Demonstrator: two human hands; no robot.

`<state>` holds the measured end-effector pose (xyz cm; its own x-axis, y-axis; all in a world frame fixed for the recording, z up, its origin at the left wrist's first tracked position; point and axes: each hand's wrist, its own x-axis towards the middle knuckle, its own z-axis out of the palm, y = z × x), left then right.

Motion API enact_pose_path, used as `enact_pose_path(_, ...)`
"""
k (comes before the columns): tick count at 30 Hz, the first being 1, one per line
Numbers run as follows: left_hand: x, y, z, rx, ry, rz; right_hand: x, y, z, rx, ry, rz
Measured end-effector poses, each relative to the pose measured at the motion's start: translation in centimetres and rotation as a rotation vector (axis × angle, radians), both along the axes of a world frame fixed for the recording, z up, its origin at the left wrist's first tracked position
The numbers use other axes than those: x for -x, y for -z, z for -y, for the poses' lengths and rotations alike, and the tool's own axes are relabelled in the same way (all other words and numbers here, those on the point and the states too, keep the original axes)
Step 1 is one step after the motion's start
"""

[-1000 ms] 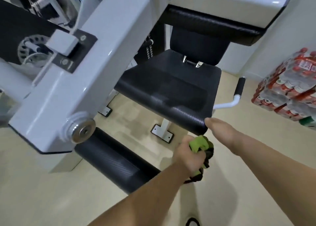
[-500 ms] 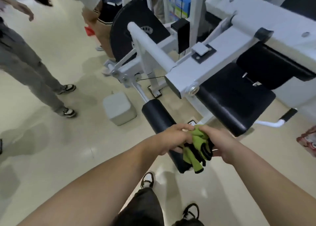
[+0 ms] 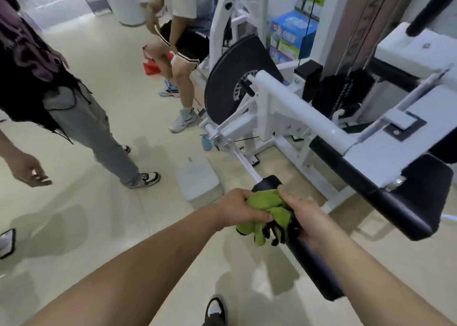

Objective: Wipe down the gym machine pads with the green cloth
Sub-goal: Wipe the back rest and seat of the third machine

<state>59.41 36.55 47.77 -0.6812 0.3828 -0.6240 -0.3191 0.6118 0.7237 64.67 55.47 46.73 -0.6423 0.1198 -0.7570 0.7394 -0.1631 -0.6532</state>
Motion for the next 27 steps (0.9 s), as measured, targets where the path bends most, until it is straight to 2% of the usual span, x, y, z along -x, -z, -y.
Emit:
enact_pose_path(3, 2.7, -0.1, 4.7, -0.020, 0.096, -0.053, 2.5, 2.4, 4.5, 0.006, 0.120, 0.030)
enact_pose_path(5, 4.3, -0.4, 7.3, -0.012, 0.160, -0.063, 3.9, 2.1, 7.2, -0.064, 0.147, -0.022)
enact_pose_path(9, 8.1, 0.6, 12.0, 0.000, 0.088, -0.056, 7.7, 0.3, 11.8, -0.130, 0.159, -0.091)
enact_pose_path(13, 12.0, 3.2, 14.2, 0.065, 0.271, -0.276, 11.6, -0.1, 13.4, -0.108, 0.081, -0.154)
enact_pose_path(15, 15.0, 4.4, 14.8, 0.095, 0.330, -0.305, 14.1, 0.2, 13.7, -0.070, 0.041, -0.167)
enact_pose_path(17, 17.4, 4.7, 15.0, 0.066, 0.249, -0.252, 16.6, 0.6, 13.8, -0.033, 0.017, -0.190)
enact_pose_path(21, 21.8, 5.0, 16.0, -0.019, 0.043, -0.026, 21.1, 1.0, 14.3, 0.032, -0.056, -0.240)
enact_pose_path(24, 25.1, 4.4, 17.5, -0.014, 0.140, 0.072, 24.1, 0.9, 15.3, 0.103, -0.051, -0.238)
enact_pose_path(27, 27.7, 4.2, 18.8, -0.029, 0.273, 0.036, 26.2, 1.4, 16.9, 0.130, -0.016, -0.214)
